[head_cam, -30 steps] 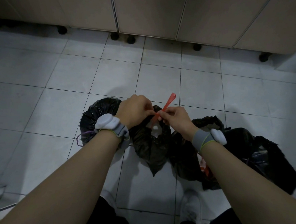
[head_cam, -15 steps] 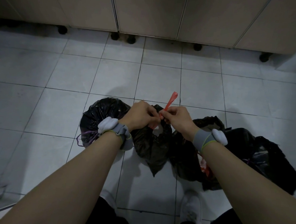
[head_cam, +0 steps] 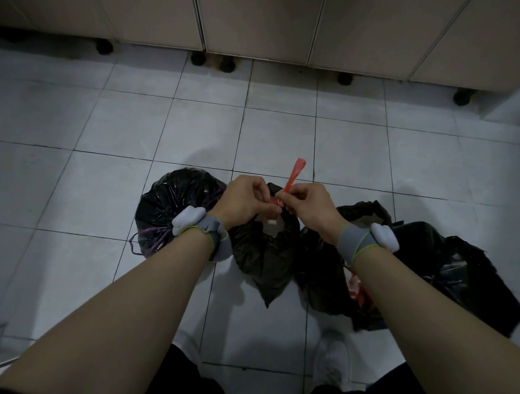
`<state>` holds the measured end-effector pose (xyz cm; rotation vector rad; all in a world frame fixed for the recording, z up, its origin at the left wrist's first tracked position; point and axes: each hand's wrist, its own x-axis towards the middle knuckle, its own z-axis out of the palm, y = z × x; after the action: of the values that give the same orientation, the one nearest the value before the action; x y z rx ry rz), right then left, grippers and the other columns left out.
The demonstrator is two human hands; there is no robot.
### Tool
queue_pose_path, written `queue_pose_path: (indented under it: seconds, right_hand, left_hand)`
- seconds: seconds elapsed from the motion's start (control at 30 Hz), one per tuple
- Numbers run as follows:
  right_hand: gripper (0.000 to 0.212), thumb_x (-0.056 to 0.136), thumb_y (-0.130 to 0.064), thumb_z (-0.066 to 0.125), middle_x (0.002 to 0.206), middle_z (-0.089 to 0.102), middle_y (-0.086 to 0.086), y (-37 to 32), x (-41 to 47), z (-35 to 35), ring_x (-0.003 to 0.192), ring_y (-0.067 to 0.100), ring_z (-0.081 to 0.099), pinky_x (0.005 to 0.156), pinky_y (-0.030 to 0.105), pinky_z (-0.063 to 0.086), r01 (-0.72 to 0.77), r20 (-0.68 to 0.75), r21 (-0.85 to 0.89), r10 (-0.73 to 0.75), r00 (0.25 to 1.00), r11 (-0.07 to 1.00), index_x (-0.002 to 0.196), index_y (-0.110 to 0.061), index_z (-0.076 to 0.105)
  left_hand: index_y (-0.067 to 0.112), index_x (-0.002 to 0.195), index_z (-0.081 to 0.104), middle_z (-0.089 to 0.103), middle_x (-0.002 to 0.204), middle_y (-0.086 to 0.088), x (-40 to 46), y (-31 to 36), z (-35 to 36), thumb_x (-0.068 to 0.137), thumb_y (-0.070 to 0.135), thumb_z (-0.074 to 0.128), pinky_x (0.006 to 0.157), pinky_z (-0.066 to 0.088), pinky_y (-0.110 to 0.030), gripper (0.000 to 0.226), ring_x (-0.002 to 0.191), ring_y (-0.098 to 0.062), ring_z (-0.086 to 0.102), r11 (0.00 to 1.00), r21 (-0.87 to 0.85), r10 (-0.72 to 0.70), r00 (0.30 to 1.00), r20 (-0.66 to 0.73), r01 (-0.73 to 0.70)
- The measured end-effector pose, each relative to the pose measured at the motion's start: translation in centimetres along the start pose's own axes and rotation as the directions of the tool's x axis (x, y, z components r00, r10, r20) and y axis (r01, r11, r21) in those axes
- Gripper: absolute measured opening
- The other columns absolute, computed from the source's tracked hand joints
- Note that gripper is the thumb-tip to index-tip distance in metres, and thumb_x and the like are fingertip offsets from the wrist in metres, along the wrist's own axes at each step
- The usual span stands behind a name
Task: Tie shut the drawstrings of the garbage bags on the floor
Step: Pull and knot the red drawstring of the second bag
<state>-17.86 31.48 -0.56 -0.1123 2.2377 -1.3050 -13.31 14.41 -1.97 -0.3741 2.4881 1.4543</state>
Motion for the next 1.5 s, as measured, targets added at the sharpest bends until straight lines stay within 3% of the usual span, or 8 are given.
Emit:
queue_pose_path:
  seconds: [0.13, 0.43, 0.6, 0.73, 0.9, 1.17, 1.37, 1.5]
  right_hand:
    - [0.021, 0.095, -0.024, 0.067, 0.086, 0.075, 0.014, 0.1, 0.0, 0.3, 0.071, 0.013, 0.062, 0.079, 0.036, 0.056, 0.046, -0.002, -0.095, -0.047, 0.999, 0.994, 0.092, -0.006, 0.078]
    - [0.021, 0.092, -0.023, 0.072, 0.091, 0.077, 0.005, -0.4, -0.1, 0.2, 0.082, 0.014, 0.071, 0.085, 0.03, 0.059, 0.084, -0.054, 0.021, -0.083, 0.995, 0.996, 0.104, -0.007, 0.078]
    - [0.022, 0.089, -0.019, 0.075, 0.093, 0.077, 0.005, -0.3, 0.0, 0.1, 0.084, 0.012, 0.071, 0.085, 0.028, 0.057, 0.114, -0.073, -0.021, -0.115, 0.991, 0.993, 0.107, -0.006, 0.078]
    - [0.018, 0.086, -0.014, 0.078, 0.092, 0.078, 0.005, -0.2, -0.2, 0.1, 0.084, 0.013, 0.073, 0.086, 0.027, 0.059, 0.117, -0.085, -0.044, -0.12, 0.989, 0.992, 0.102, -0.006, 0.079]
    - [0.013, 0.08, -0.015, 0.083, 0.08, 0.076, 0.001, -0.4, -0.2, -0.2, 0.074, 0.01, 0.073, 0.075, 0.023, 0.059, 0.125, -0.118, -0.03, -0.128, 0.985, 0.992, 0.09, -0.007, 0.079]
    - [0.013, 0.085, -0.015, 0.079, 0.085, 0.077, 0.006, -0.8, -0.3, -0.2, 0.074, 0.01, 0.069, 0.079, 0.024, 0.058, 0.111, -0.11, -0.119, -0.125, 0.986, 0.987, 0.094, -0.005, 0.079]
    - [0.015, 0.088, -0.017, 0.075, 0.09, 0.075, 0.013, -0.2, 0.0, -0.6, 0.083, 0.022, 0.071, 0.084, 0.034, 0.057, 0.075, -0.123, -0.273, -0.113, 0.986, 0.959, 0.091, -0.002, 0.078]
    - [0.02, 0.089, -0.02, 0.073, 0.093, 0.072, 0.017, 0.8, 0.2, -0.9, 0.087, 0.029, 0.07, 0.087, 0.04, 0.056, 0.034, -0.059, -0.386, -0.061, 0.996, 0.922, 0.092, 0.0, 0.073]
  left_hand:
    - [0.02, 0.079, 0.058, 0.072, 0.074, -0.005, -0.2, 0.1, 0.5, 0.075, 0.027, 0.09, 0.068, 0.056, -0.038, 0.034, 0.062, -0.013, 0.062, 0.979, 0.173, 0.114, 0.993, -0.023, -0.108]
    - [0.024, 0.102, 0.072, 0.076, 0.067, 0.003, 0.0, -0.2, 0.4, 0.091, 0.019, 0.071, 0.072, 0.061, -0.028, 0.012, 0.065, -0.008, 0.073, 0.985, 0.095, 0.143, 0.99, 0.008, -0.143]
    - [0.02, 0.09, 0.08, 0.079, 0.07, 0.005, 0.3, -0.5, -0.1, 0.088, 0.014, 0.075, 0.072, 0.056, -0.016, 0.008, 0.066, 0.0, 0.07, 0.998, 0.05, 0.047, 0.998, 0.03, -0.049]
    - [0.017, 0.105, 0.083, 0.083, 0.087, 0.0, 0.5, -0.4, -1.1, 0.086, 0.021, 0.083, 0.085, 0.06, -0.021, 0.02, 0.082, -0.005, 0.075, 1.0, -0.006, -0.018, 0.995, 0.094, 0.019]
    - [0.024, 0.099, 0.086, 0.082, 0.09, 0.008, 0.5, 0.2, -2.3, 0.09, 0.036, 0.076, 0.094, 0.058, -0.027, 0.018, 0.094, -0.007, 0.077, 0.999, -0.035, -0.026, 0.998, 0.051, 0.028]
    - [0.025, 0.087, 0.085, 0.08, 0.076, 0.01, 0.0, 0.0, -3.0, 0.084, 0.031, 0.085, 0.07, 0.052, -0.004, 0.007, 0.072, 0.005, 0.075, 0.99, 0.116, 0.089, 0.996, -0.021, -0.086]
    - [0.022, 0.09, 0.084, 0.081, 0.086, 0.006, -0.1, -0.7, -3.5, 0.087, 0.029, 0.083, 0.09, 0.061, -0.034, 0.008, 0.086, -0.009, 0.076, 0.974, 0.219, 0.066, 0.996, -0.053, -0.053]
    - [0.019, 0.092, 0.083, 0.08, 0.09, 0.001, -0.3, -1.7, -3.8, 0.091, 0.029, 0.079, 0.092, 0.06, -0.041, 0.011, 0.09, -0.016, 0.075, 0.957, 0.289, 0.022, 1.0, -0.014, -0.017]
